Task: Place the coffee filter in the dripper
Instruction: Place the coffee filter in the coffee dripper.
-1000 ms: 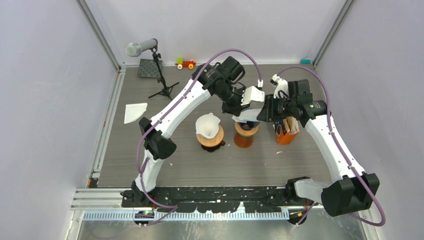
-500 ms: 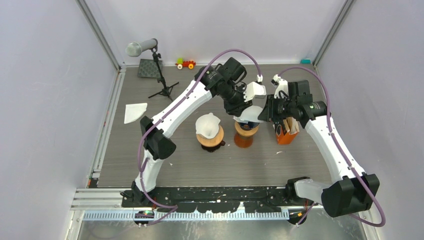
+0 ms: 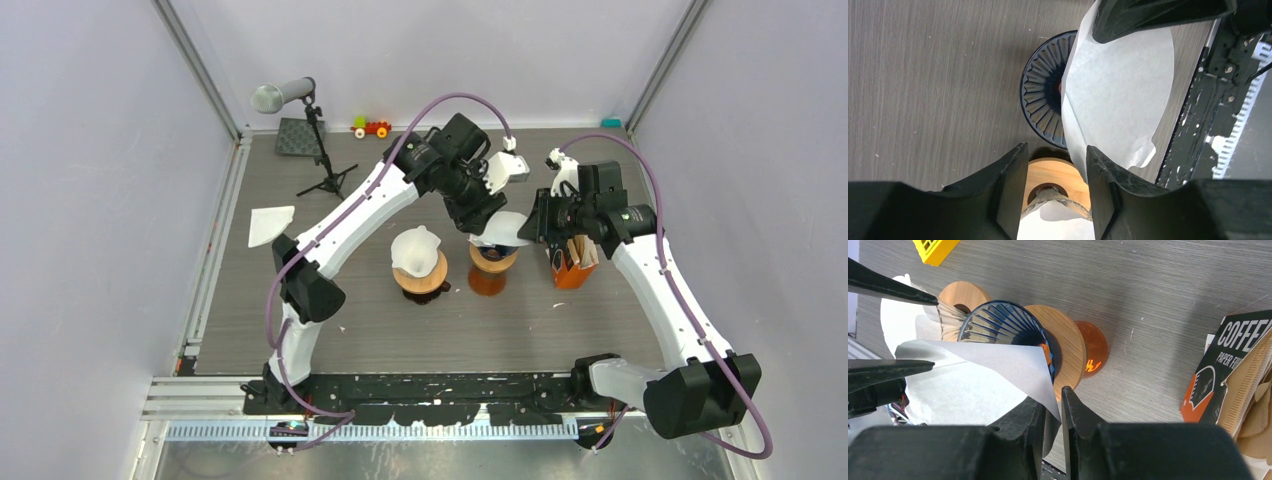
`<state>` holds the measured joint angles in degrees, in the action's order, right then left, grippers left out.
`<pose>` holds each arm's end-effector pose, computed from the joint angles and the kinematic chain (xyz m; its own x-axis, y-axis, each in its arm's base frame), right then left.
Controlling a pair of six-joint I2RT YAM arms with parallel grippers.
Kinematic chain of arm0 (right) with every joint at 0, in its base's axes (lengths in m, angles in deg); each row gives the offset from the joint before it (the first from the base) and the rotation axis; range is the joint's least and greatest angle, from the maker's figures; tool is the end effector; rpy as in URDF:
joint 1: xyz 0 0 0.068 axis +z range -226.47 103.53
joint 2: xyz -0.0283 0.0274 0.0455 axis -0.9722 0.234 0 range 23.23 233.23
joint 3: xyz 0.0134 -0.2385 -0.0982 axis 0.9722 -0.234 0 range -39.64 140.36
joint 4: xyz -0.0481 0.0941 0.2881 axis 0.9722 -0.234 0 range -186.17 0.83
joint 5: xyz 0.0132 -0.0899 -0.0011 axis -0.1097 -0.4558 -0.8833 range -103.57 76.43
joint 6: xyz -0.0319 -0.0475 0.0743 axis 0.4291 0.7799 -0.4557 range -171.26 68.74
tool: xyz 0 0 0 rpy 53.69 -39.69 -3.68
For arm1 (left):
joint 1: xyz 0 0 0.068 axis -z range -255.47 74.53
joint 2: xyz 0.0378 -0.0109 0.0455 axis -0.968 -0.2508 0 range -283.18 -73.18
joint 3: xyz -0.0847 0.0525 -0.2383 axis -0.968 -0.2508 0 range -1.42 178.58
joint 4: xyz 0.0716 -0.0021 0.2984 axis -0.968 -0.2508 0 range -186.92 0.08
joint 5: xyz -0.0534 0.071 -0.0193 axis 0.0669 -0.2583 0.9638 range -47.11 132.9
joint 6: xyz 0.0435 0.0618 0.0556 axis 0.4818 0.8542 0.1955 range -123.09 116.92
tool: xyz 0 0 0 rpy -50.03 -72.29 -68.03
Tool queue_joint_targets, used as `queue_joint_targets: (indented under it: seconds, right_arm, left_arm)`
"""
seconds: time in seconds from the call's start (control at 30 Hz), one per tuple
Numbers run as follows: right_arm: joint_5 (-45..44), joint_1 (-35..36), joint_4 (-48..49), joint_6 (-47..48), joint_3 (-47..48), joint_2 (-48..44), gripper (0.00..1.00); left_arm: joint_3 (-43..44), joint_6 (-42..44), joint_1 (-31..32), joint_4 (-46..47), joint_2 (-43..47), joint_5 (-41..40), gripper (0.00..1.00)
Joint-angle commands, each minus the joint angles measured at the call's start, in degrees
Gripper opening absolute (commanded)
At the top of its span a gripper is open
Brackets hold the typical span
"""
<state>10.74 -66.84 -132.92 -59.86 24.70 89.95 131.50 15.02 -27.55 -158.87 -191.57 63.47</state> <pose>0.3112 0.0882 0.2811 -0.7676 0.0081 -0.6409 -0.3225 0.8592 0.3971 0.3104 -0.3882 0.3394 -0.2595 0.7215 -0.6420 0.9601 0.2645 -0.0909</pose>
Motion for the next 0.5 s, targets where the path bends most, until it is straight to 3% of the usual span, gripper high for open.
queue_joint_targets:
  seconds: [0.0,0.33,0.47]
  right_arm:
    - [-0.70,-0.09,2.17,-0.64,0.24,-1.28,0.23]
    - [-0.87,-0.12,2.27,-0.71,0.18,-1.15,0.23]
    - [-1.03,-0.11,2.22,-0.62,0.33,-1.26,0.23]
  left_arm:
    - [0.25,-6.49,-0.19,2.19,3.79,-1.27,0.49]
    - [-2.13,-12.48,-0.20,1.35,3.67,-0.50,0.44]
    - [-2.73,-13.37,-0.19,1.49,3.97,-0.24,0.33]
